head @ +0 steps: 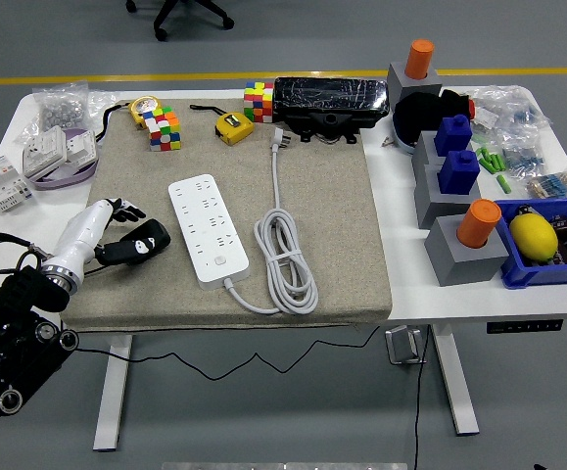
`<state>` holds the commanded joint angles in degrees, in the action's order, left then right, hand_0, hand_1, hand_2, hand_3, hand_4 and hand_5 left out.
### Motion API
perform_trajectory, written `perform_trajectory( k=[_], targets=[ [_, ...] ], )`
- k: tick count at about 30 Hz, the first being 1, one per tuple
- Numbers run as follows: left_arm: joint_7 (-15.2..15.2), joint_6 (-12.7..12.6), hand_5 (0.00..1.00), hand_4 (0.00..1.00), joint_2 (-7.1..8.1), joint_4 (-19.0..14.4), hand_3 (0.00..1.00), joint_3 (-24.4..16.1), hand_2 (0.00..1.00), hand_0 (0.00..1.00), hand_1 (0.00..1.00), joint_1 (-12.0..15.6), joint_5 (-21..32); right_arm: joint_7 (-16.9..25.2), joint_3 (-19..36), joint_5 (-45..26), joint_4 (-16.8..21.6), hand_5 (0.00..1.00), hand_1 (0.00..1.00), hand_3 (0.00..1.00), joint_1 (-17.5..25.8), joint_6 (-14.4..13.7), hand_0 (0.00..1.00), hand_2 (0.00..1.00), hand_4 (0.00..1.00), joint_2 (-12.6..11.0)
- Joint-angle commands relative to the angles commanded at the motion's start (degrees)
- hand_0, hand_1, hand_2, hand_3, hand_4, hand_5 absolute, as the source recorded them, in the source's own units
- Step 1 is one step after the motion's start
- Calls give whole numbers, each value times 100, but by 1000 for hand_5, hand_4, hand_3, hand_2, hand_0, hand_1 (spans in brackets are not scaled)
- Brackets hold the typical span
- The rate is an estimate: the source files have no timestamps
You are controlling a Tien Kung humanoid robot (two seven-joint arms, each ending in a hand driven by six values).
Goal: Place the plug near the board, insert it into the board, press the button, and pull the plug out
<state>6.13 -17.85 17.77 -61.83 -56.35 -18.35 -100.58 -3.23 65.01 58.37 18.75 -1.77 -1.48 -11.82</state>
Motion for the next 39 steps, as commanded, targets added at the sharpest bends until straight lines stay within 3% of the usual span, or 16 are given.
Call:
perform_trajectory(
  k=[13,24,33,38,39],
  targets=[
    [-227,-198,310,852,-3,-124,624,-140,642,728,703,20,186,0,7,3,2,563,650,569,1,-3,651,652,994,0],
    [-111,-6,314,879,48,-360,654,-117,672,735,712,146,110,2,7,6,-5,563,651,569,3,7,651,652,993,2],
    [40,134,307,935,28,-87,729,-21,724,751,765,27,-31,4,6,1,11,563,650,568,-19,5,652,651,993,-1],
    [69,146,307,935,3,42,729,25,724,751,765,-19,-76,3,-1,-4,5,563,650,568,-11,5,652,651,993,0],
    [61,120,275,923,1,51,663,39,660,739,713,-24,-75,4,-1,-5,4,562,650,568,-9,2,651,651,993,1]
  ],
)
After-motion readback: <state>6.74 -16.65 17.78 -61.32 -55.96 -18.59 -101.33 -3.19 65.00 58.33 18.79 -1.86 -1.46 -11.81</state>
